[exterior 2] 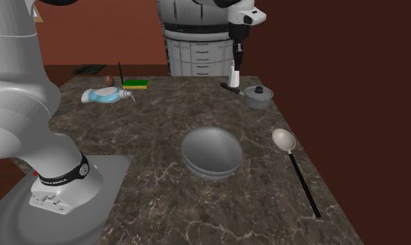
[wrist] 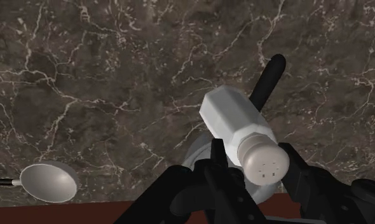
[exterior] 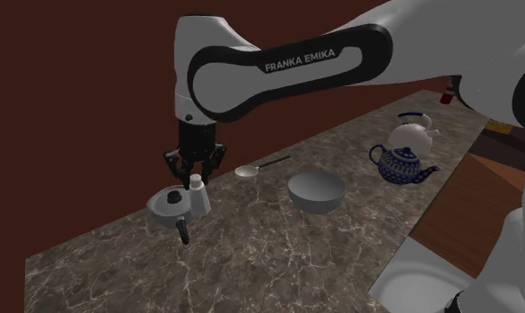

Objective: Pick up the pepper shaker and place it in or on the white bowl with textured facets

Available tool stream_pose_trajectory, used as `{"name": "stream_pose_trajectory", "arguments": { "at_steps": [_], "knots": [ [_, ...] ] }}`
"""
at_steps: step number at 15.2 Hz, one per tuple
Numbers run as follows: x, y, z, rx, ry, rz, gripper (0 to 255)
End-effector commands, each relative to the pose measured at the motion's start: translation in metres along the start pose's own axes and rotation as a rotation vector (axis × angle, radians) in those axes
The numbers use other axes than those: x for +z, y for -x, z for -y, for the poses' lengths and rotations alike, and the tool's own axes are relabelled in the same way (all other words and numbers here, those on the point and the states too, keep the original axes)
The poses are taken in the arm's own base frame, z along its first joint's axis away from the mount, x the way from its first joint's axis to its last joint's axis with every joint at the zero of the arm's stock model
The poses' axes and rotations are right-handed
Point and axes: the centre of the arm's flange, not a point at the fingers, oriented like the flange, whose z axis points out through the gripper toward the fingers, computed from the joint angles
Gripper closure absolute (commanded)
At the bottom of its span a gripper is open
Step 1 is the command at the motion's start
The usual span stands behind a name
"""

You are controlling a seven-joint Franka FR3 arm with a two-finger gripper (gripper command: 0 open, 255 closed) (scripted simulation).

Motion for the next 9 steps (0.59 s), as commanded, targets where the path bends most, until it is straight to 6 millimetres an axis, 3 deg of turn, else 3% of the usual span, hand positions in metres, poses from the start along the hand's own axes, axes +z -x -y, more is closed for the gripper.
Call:
{"name": "stream_pose_trajectory", "arguments": {
  "at_steps": [1, 9],
  "knots": [
    [-0.011, -0.001, 0.001, 0.000, 0.000, 0.000, 255],
    [-0.053, -0.003, 0.006, 0.000, 0.000, 0.000, 255]
  ]
}}
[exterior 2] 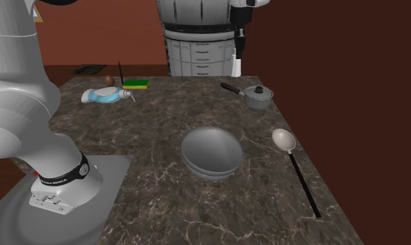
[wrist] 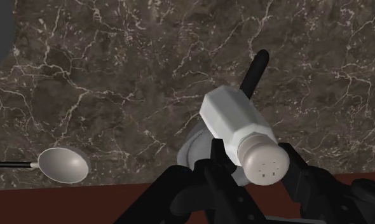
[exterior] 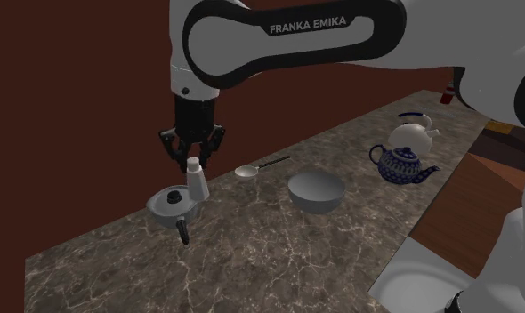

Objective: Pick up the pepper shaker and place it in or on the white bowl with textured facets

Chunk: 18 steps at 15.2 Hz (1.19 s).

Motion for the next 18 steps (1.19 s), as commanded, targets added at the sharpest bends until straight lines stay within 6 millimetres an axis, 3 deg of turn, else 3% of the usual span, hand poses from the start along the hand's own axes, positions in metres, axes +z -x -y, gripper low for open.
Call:
{"name": "stream_pose_trajectory", "arguments": {
  "at_steps": [1, 18],
  "knots": [
    [-0.008, 0.001, 0.001, 0.000, 0.000, 0.000, 255],
    [-0.060, 0.058, -0.209, 0.000, 0.000, 0.000, 255]
  ]
}}
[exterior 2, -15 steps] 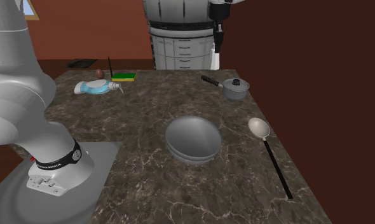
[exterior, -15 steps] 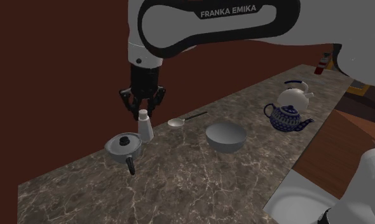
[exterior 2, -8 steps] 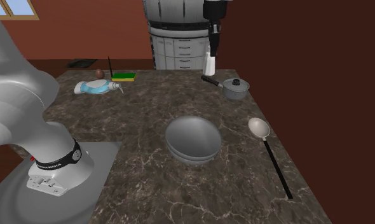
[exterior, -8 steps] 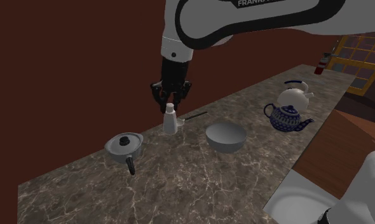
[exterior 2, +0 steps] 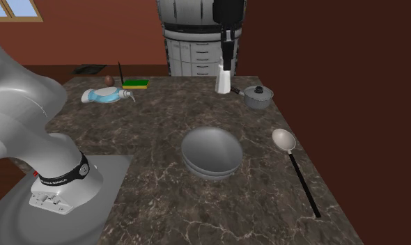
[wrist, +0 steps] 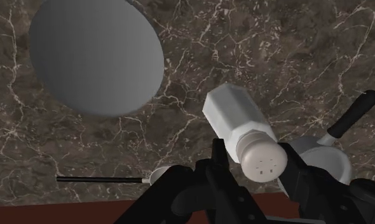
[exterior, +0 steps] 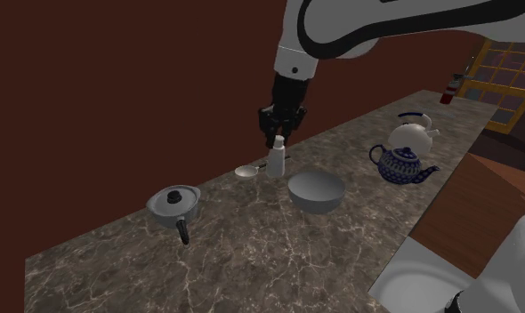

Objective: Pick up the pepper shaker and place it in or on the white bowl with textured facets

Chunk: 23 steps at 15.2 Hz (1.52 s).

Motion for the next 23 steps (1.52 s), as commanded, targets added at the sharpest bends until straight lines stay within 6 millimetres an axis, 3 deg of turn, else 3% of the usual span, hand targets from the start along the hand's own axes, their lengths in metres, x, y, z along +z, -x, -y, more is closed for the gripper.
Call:
{"name": "stream_pose_trajectory", "arguments": {
  "at_steps": [1, 12, 23],
  "knots": [
    [-0.007, 0.005, -0.027, -0.001, 0.000, 0.000, 255],
    [-0.040, 0.042, -0.163, -0.001, 0.000, 0.000, 255],
    [0.017, 0.045, -0.170, -0.001, 0.000, 0.000, 255]
  ]
}}
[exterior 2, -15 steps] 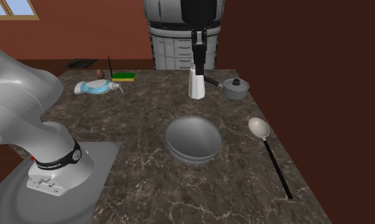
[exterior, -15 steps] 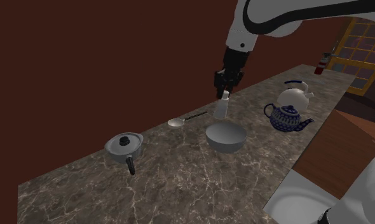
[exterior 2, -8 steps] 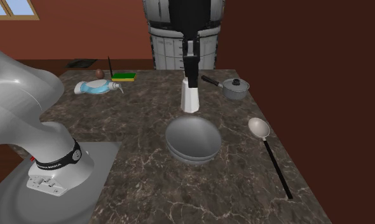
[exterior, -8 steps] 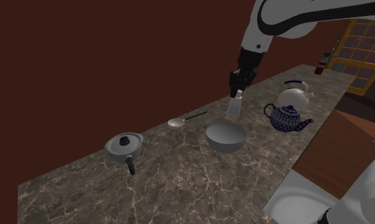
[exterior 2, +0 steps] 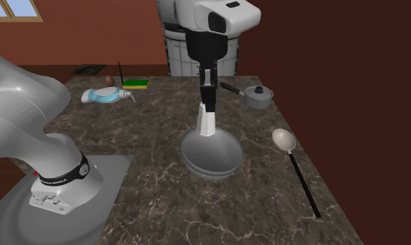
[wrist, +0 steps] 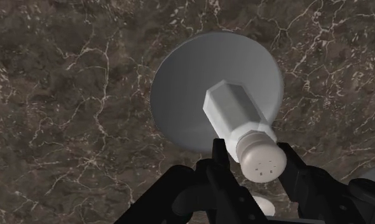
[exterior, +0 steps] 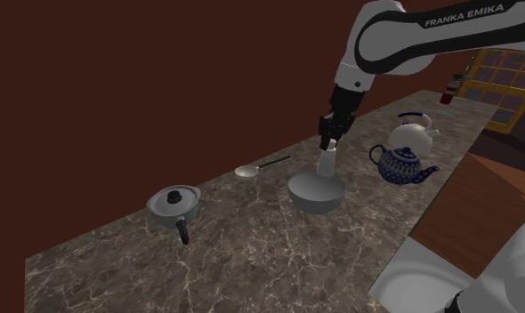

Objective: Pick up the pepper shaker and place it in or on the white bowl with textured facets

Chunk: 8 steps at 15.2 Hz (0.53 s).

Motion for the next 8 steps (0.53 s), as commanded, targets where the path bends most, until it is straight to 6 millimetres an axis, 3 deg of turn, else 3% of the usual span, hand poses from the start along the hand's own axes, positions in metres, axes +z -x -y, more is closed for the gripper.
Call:
{"name": "stream_pose_trajectory", "arguments": {
  "at_steps": [1, 8],
  "knots": [
    [0.010, 0.000, -0.001, 0.000, 0.000, -0.001, 255],
    [0.047, 0.002, -0.006, 0.000, 0.000, -0.001, 255]
  ]
}}
